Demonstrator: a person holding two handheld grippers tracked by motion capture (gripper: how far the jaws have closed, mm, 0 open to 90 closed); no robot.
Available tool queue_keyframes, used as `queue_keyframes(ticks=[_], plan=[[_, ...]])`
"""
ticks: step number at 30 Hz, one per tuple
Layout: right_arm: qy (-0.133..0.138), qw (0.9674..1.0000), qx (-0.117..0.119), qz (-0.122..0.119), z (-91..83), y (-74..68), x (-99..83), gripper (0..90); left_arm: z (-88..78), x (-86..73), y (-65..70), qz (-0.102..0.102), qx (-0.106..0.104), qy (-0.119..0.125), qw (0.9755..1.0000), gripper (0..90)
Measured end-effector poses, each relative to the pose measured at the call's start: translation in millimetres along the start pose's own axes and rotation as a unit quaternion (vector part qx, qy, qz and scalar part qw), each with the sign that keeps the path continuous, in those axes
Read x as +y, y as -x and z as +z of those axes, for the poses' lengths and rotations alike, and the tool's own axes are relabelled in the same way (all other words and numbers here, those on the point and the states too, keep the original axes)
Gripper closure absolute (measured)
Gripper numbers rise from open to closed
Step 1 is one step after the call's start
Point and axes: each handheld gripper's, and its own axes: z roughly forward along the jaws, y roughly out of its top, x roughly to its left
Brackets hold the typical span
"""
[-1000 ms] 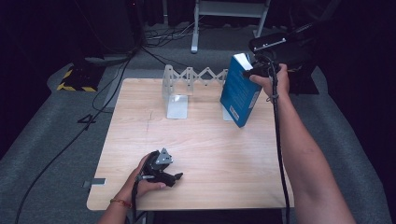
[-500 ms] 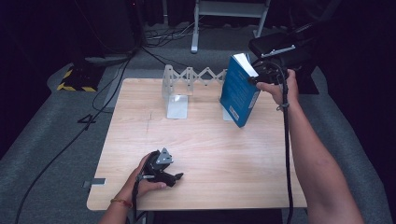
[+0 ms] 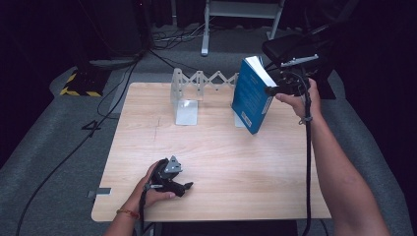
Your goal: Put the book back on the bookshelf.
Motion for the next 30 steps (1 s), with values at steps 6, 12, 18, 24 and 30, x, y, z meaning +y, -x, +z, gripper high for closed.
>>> queue_keyframes(ticks=[6, 12, 18, 24, 30], plan=[[0.001, 0.9999, 0.003, -0.013, -0.4, -0.5, -10.4, 30.5, 0.3, 0.3, -0.1, 0.0, -0.001, 0.0, 1.0, 15.4], [0.004, 0.9997, 0.01, -0.022, -4.2, 0.8, -21.6, 30.4, 0.4, 0.3, -0.1, 0.001, -0.001, 0.0, 1.0, 15.3], [0.01, 0.9989, 0.007, -0.046, -8.2, -1.4, -35.4, 30.9, 0.4, 0.3, -0.1, 0.001, -0.001, 0.0, 1.0, 15.3], [0.007, 0.9976, 0.012, -0.068, -8.4, -4.7, -52.7, 30.3, 0.4, 0.3, -0.1, 0.001, -0.001, 0.0, 1.0, 15.3], [0.01, 0.9967, 0.012, -0.08, -10.7, -8.2, -66.6, 30.2, 0.7, 0.6, 0.1, 0.0, 0.0, 0.0, 1.0, 15.1]])
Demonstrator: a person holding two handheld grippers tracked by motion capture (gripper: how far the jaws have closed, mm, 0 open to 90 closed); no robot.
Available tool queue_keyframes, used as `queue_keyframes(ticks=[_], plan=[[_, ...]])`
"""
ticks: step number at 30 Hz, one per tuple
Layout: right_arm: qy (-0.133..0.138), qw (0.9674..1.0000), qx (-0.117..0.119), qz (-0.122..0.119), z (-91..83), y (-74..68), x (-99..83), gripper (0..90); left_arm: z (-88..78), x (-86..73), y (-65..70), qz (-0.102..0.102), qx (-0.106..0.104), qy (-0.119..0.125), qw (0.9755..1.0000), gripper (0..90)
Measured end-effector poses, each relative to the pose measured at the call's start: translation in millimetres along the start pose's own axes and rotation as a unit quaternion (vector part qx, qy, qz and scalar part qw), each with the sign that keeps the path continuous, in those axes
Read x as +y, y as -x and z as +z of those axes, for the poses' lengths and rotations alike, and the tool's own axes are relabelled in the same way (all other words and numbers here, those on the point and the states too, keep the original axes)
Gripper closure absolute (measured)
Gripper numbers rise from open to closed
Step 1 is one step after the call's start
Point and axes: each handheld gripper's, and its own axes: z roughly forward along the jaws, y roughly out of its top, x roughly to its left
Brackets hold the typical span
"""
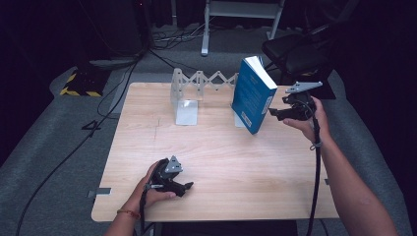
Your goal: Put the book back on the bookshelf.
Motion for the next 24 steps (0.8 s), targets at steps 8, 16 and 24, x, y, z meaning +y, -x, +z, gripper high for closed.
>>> queue_keyframes(ticks=[8, 16, 24], plan=[[0.0, 0.9998, 0.006, -0.016, -6.5, -7.3, -20.6, 30.2, 0.0, 0.0, 0.0, 0.0, 0.0, 0.0, 1.0, 15.1], [-0.001, 0.9994, 0.026, -0.021, -12.6, -12.0, -52.2, 30.2, 0.0, 0.0, 0.0, 0.0, 0.0, 0.0, 1.0, 15.1], [-0.012, 0.9988, 0.022, -0.043, -11.3, -19.0, -77.0, 30.2, 0.0, 0.0, 0.0, 0.0, 0.0, 0.0, 1.0, 15.1]])
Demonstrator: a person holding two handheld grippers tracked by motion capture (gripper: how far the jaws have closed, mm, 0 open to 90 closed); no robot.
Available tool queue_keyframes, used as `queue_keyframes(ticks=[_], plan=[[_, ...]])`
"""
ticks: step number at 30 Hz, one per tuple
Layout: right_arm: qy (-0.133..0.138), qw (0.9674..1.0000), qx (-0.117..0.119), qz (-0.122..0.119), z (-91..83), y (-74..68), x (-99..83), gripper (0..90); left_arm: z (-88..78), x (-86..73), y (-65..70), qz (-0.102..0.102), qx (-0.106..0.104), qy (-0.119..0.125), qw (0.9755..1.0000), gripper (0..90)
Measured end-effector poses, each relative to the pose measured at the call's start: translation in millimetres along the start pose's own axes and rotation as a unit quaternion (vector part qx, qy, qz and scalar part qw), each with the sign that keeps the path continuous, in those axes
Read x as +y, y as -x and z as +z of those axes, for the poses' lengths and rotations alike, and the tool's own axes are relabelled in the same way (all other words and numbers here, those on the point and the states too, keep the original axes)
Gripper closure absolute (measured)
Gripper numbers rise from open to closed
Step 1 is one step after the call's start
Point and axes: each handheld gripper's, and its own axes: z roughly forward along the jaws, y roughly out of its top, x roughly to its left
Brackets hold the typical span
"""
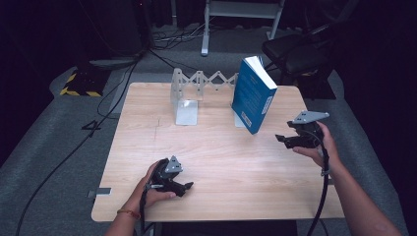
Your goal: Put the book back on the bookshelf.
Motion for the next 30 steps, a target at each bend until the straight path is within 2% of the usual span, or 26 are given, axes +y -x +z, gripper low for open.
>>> queue_keyframes(ticks=[9, 16, 23, 26, 30], plan=[[-0.02, 0.9998, 0.007, -0.004, 7.6, -8.3, -32.3, 28.6, 0.0, 0.0, 0.2, -0.001, 0.0, 0.0, 1.0, 15.1], [-0.022, 0.9995, 0.022, -0.005, 11.6, -13.3, -58.9, 30.1, 0.1, 0.0, 0.1, -0.001, 0.0, 0.001, 1.0, 15.1], [-0.024, 0.9992, 0.031, 0.003, 8.4, -13.8, -82.0, 29.2, 0.2, 0.0, 0.1, -0.002, 0.0, 0.001, 1.0, 15.0], [-0.027, 0.9992, 0.029, 0.008, 5.6, -13.7, -97.5, 29.3, 0.4, 0.3, 0.1, -0.002, 0.0, 0.001, 1.0, 14.9], [-0.021, 0.9986, 0.047, 0.009, 1.3, -15.6, -118.9, 29.3, 0.6, 0.5, 0.1, -0.003, 0.0, 0.0, 1.0, 15.0]])
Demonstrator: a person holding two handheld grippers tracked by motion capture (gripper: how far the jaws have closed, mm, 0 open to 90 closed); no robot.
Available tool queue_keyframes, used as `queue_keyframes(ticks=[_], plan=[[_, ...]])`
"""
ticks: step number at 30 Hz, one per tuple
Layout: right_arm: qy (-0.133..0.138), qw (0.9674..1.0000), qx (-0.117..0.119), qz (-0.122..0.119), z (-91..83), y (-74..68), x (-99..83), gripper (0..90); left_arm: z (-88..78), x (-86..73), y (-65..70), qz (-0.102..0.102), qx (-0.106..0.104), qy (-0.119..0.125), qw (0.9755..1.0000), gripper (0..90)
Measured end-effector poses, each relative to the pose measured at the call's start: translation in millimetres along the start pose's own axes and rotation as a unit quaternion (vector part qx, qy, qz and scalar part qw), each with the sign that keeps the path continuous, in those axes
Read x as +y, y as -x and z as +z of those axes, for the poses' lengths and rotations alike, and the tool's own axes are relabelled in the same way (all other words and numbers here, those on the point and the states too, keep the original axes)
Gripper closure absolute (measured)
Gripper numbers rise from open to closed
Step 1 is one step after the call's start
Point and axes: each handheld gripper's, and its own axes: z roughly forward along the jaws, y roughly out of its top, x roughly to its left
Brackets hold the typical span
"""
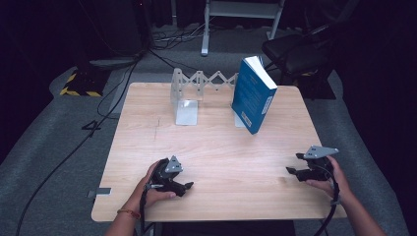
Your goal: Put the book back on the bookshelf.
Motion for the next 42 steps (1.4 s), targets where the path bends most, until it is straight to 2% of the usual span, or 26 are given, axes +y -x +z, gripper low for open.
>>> queue_keyframes(ticks=[4, 9, 12, 16, 20, 30, 33, 42], plan=[[-0.002, 1.0, 0.007, 0.002, -3.2, -0.9, -19.7, 28.9, 0.2, 0.2, -0.1, 0.0, 0.0, 0.0, 1.0, 15.0], [0.006, 0.9993, 0.022, 0.03, -8.1, 1.5, -42.6, 27.8, 0.1, 0.2, -0.1, 0.0, 0.001, 0.0, 1.0, 14.9], [0.018, 0.9976, 0.026, 0.061, -11.7, 5.0, -53.1, 27.4, 0.1, 0.2, -0.1, 0.0, 0.0, 0.0, 1.0, 14.9], [0.039, 0.9965, 0.018, 0.072, -16.7, 6.4, -64.7, 27.3, 0.4, 0.4, -0.3, 0.001, 0.001, 0.0, 1.0, 14.9], [0.037, 0.9961, 0.008, 0.08, -18.0, 5.9, -66.1, 25.3, 0.5, 0.5, -0.3, 0.001, 0.001, 0.0, 1.0, 14.9], [0.035, 0.9955, 0.003, 0.088, -17.7, 6.0, -66.2, 23.4, 0.8, 0.8, -0.1, 0.001, 0.001, 0.0, 1.0, 14.9], [0.034, 0.9948, -0.006, 0.095, -18.1, 5.5, -66.5, 23.2, 1.9, 1.9, -0.2, 0.001, 0.0, 0.0, 1.0, 14.9], [0.034, 0.9948, -0.006, 0.096, -18.0, 5.7, -66.5, 23.1, 3.6, 3.8, -1.5, 0.004, -0.002, 0.0, 1.0, 14.5]])
